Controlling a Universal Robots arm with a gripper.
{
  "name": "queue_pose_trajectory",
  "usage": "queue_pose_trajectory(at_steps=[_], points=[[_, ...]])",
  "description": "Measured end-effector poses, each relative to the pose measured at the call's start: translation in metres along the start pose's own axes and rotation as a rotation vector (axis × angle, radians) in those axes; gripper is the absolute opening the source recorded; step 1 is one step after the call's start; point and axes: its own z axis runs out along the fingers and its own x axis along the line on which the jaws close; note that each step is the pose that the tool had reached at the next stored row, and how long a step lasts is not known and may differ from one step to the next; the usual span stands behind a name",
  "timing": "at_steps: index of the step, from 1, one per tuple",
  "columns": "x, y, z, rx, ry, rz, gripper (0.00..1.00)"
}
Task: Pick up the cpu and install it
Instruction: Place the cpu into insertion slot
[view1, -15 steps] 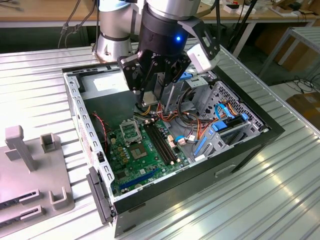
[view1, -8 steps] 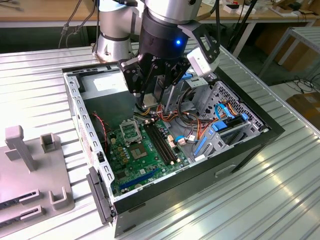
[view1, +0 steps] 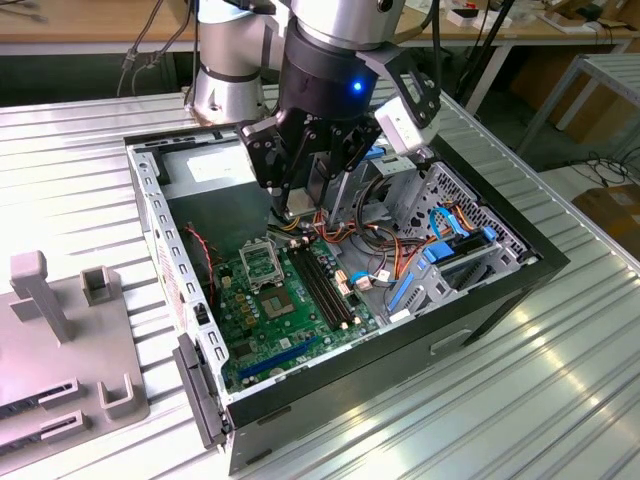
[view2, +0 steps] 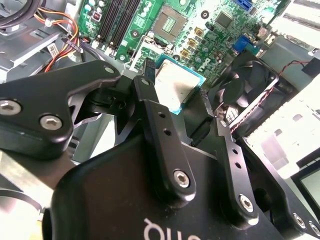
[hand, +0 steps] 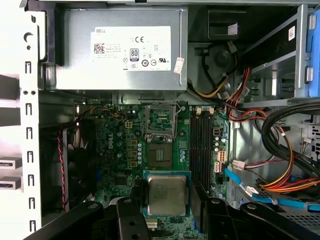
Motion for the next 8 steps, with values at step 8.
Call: queue_pose_trajectory(at_steps=[8], points=[[-0.0001,-0.0003,0.0051,0.0004,0.0002,0.0,0.47]])
